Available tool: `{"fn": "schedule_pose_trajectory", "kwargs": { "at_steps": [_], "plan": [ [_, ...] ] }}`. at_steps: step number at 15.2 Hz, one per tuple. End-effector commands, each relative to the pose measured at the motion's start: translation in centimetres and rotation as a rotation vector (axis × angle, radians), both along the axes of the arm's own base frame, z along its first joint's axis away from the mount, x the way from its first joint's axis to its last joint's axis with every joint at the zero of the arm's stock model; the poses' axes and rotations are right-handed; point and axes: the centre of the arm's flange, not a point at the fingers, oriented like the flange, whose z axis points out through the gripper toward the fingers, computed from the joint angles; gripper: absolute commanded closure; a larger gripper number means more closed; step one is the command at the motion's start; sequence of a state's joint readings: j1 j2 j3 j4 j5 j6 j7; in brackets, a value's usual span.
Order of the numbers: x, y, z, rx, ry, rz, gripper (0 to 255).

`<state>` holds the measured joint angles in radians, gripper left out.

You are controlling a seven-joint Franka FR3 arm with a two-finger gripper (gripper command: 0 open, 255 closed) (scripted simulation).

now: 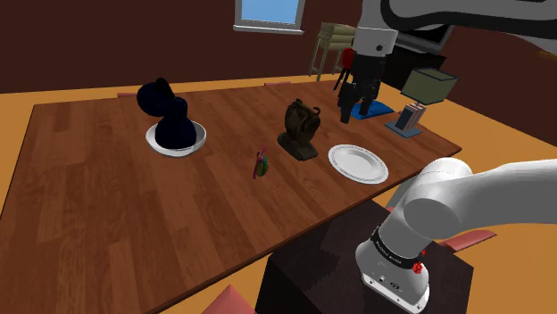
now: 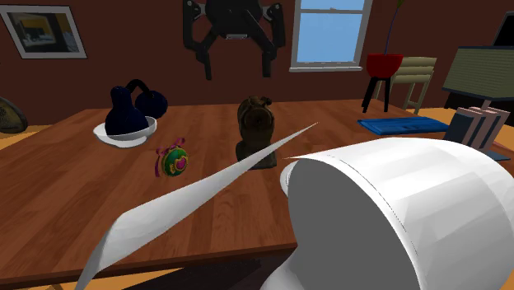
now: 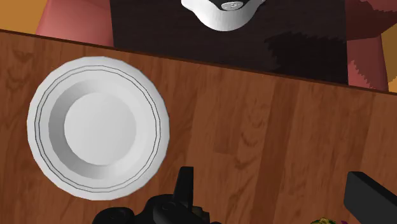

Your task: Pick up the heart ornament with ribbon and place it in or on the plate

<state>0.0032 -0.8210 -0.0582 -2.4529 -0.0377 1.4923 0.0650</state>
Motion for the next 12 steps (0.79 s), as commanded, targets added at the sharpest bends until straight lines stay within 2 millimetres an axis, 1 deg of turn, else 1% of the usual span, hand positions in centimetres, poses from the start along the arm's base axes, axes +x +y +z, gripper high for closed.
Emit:
{"fn": "schedule_pose_trajectory", "kwargs": {
  "at_steps": [1,7,12],
  "plan": [
    [0.0,0.0,0.0,0.0,0.0,0.0,0],
    [3.9,4.6,-4.8,-0.018,-0.009,-0.178,0],
    [7.8,7.9,-8.8,-0.033,-0.017,-0.327,0]
  ]
}}
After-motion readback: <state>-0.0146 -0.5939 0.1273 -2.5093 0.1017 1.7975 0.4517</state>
